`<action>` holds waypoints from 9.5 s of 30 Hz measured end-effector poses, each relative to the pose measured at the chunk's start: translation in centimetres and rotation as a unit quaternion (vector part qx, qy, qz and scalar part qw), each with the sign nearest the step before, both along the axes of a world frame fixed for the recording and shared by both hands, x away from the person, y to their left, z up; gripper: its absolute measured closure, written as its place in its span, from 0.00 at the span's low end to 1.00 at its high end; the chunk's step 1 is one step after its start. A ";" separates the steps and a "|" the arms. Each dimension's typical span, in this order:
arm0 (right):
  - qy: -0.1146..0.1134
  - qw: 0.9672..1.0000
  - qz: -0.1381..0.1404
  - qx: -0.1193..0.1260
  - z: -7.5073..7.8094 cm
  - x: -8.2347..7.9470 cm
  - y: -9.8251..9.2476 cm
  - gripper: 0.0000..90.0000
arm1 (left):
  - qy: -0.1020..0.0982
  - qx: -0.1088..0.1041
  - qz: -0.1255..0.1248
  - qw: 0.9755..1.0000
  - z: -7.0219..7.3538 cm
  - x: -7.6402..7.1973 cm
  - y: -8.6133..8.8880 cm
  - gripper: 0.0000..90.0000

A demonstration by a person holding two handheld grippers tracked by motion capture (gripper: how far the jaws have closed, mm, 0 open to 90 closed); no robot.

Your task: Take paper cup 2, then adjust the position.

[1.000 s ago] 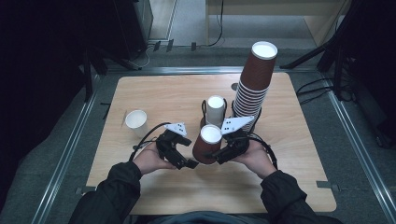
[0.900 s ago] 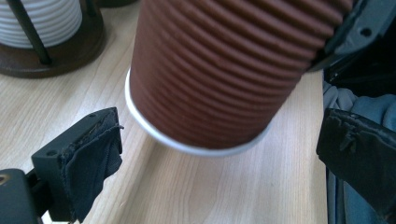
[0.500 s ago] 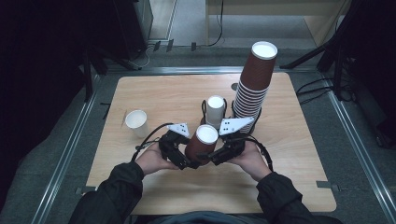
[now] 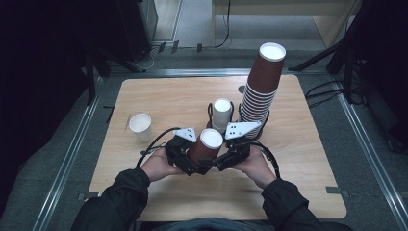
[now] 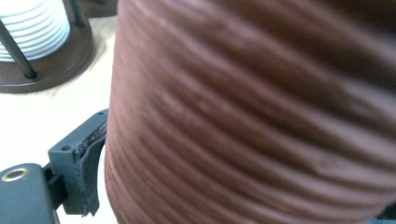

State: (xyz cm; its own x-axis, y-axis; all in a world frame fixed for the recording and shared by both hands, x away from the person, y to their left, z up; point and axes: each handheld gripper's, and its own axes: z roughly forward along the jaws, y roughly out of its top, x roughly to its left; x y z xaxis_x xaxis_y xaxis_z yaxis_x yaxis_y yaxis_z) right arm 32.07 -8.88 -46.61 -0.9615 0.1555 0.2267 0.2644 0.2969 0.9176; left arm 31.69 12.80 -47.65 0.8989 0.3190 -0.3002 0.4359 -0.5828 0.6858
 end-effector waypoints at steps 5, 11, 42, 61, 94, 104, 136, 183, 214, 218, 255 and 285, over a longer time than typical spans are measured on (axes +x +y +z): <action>0.006 1.000 -0.004 0.002 0.0 0.1 -0.2 0.19 | 0.000 0.003 0.000 1.000 0.1 0.0 0.0 0.08; 0.012 1.000 -0.001 -0.011 0.2 0.2 -0.3 0.17 | 0.003 0.002 -0.001 1.000 0.1 0.0 0.2 0.09; 0.011 0.989 -0.037 -0.141 -0.2 0.4 -3.3 0.18 | -0.031 0.080 0.023 0.996 2.5 1.8 4.0 0.09; 0.009 0.987 -0.025 -0.160 -0.3 0.3 -3.3 0.19 | -0.050 0.162 -0.004 0.986 1.5 1.4 2.3 0.09; 0.012 0.987 0.030 -0.158 -0.2 -0.2 -1.3 0.16 | -0.022 0.216 -0.083 0.973 -0.9 0.1 -2.0 0.09; 0.008 0.981 0.047 -0.188 -0.7 -0.4 -0.7 0.23 | -0.018 0.217 -0.091 0.972 -1.2 -0.1 -2.5 0.09; -0.014 0.986 0.010 -0.167 0.4 0.3 -2.7 0.23 | -0.027 0.125 -0.018 0.992 0.6 0.5 1.6 0.00; 0.005 0.999 0.033 -0.035 1.9 -0.4 -2.0 0.24 | -0.050 -0.019 -0.048 0.997 2.2 -0.2 1.6 0.07; -0.014 0.988 0.012 -0.155 0.5 0.1 -2.9 0.20 | -0.048 0.094 -0.025 0.994 3.1 0.9 3.7 0.07; -0.017 0.986 0.009 -0.165 0.3 0.2 -2.9 0.20 | -0.049 0.112 -0.035 0.992 2.8 1.1 3.3 0.07; -0.043 0.970 0.042 -0.234 -0.9 -0.7 0.0 0.19 | -0.044 0.200 -0.073 0.976 0.7 0.4 -0.8 0.07; -0.054 0.974 0.047 -0.217 -0.7 -0.7 0.5 0.22 | -0.023 0.132 -0.054 0.990 1.2 0.4 0.3 0.00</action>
State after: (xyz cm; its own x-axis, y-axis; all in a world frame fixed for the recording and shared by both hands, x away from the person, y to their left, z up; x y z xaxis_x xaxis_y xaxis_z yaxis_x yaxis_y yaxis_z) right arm 31.35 -8.41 -47.32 -0.9907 0.1242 0.0563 0.1264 0.6812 0.7211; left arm 32.14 13.12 -46.41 0.9426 0.2828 -0.1774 0.3337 -0.7857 0.5209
